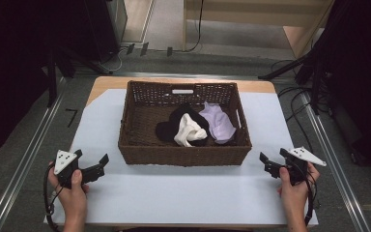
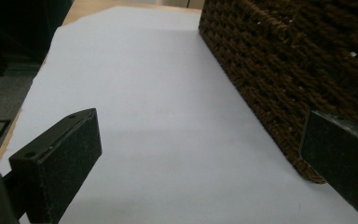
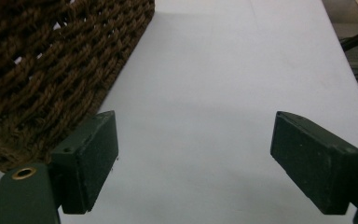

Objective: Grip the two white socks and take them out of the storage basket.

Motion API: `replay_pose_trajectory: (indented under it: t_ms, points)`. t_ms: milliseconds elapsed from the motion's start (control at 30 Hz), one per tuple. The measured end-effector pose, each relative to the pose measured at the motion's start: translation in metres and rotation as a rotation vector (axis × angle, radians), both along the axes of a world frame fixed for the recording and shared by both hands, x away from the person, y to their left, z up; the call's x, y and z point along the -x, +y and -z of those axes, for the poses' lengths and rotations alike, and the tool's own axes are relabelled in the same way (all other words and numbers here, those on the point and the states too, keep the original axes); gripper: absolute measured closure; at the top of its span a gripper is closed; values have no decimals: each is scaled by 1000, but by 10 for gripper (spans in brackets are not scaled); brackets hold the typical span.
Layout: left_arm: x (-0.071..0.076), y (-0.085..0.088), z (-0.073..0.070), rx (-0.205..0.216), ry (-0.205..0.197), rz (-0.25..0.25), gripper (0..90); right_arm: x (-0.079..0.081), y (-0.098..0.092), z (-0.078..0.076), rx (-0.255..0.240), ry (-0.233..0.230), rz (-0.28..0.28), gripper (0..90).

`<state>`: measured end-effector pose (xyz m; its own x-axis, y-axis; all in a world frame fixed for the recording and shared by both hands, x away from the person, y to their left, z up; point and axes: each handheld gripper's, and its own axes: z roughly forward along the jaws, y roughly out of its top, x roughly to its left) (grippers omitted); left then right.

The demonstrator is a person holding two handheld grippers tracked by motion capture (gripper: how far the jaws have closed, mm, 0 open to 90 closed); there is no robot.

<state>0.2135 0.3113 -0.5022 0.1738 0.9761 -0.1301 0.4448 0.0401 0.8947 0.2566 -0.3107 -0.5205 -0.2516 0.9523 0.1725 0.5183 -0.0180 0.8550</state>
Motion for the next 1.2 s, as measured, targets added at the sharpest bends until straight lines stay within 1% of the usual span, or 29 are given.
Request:
replay_pose_trajectory:
  t_ms: [67, 100, 133, 267, 300, 333, 367, 400, 433, 500, 533, 567, 600, 633, 667, 700, 733, 767, 800, 833, 900, 967, 1000, 1033, 1067, 1100, 1133, 1167, 1200]
  points:
    - [1, 0, 0, -2, -6, 5, 0, 2, 0, -1, 17, -22, 19, 192]
    - [1, 0, 0, -2, -10, 8, 0, 2, 0, -1, 17, -22, 19, 192]
    - [2, 0, 0, -2, -10, 1, 0, 0, -3, -1, -7, -21, 17, 236]
    - [2, 0, 0, -4, -19, -1, 0, -4, -4, 0, -3, -18, 12, 259]
    - [3, 0, 0, -4, -21, 2, 0, -5, -4, -2, 2, -7, 6, 272]
    - [3, 0, 0, 0, -24, 8, 0, -9, -3, -6, -17, 28, -34, 295]
    - [3, 0, 0, 0, -24, 8, 0, -9, -3, -6, -17, 28, -34, 295]
    - [3, 1, 0, 6, -25, 5, 0, -12, -2, -14, 54, 46, -72, 296]
    - [3, 1, 0, 6, -21, 5, 0, -13, -3, -18, 89, 53, -80, 300]
    - [3, 1, 0, 8, -22, 4, 0, -15, -9, -25, 90, 78, -99, 290]
    - [3, 1, 0, 8, -22, 4, 0, -15, -9, -25, 90, 78, -99, 290]
    - [3, 2, 0, 6, -21, 5, 0, -20, -15, -34, 85, 148, -145, 254]
    - [2, 2, 0, 11, -20, 2, 0, -23, -17, -37, 94, 174, -177, 221]
    - [2, 2, 0, 11, -20, 2, 0, -23, -17, -37, 94, 174, -177, 221]
    - [2, 2, 0, 11, -21, 1, 0, -30, -18, -42, 103, 222, -241, 171]
    - [3, 2, 0, 13, -22, 0, 0, -34, -19, -44, 106, 245, -266, 171]
    - [3, 2, 0, 12, -22, 2, 0, -38, -19, -47, 111, 262, -288, 138]
    - [3, 2, 0, 12, -22, 2, 0, -38, -19, -47, 111, 262, -288, 138]
    - [3, 2, 0, 13, -23, 3, 0, -43, -18, -53, 120, 282, -349, 112]
    - [3, 2, 0, 13, -23, 3, 0, -43, -18, -53, 120, 282, -349, 112]
    - [3, 2, 0, 12, -23, 5, 0, -50, -15, -61, 132, 303, -401, 114]
    - [3, 2, 0, 12, -23, 7, 0, -55, -12, -67, 183, 311, -423, 132]
    - [3, 2, 0, 12, -23, 13, 0, -61, -7, -74, 253, 309, -439, 139]
    - [3, 2, 0, 10, -23, 16, 0, -64, -6, -77, 276, 317, -448, 139]
    - [3, 2, 0, 10, -25, 18, 0, -64, -6, -77, 276, 317, -448, 139]
    - [3, 2, 0, 10, -28, 20, 0, -67, -5, -80, 304, 319, -455, 138]
    - [3, 2, 0, 9, -27, 24, 0, -72, -2, -87, 351, 337, -482, 142]
    - [3, 2, 0, 9, -27, 24, 0, -72, -2, -87, 351, 337, -482, 142]
    - [3, 2, 0, 10, -27, 25, 0, -77, 1, -92, 387, 360, -532, 178]
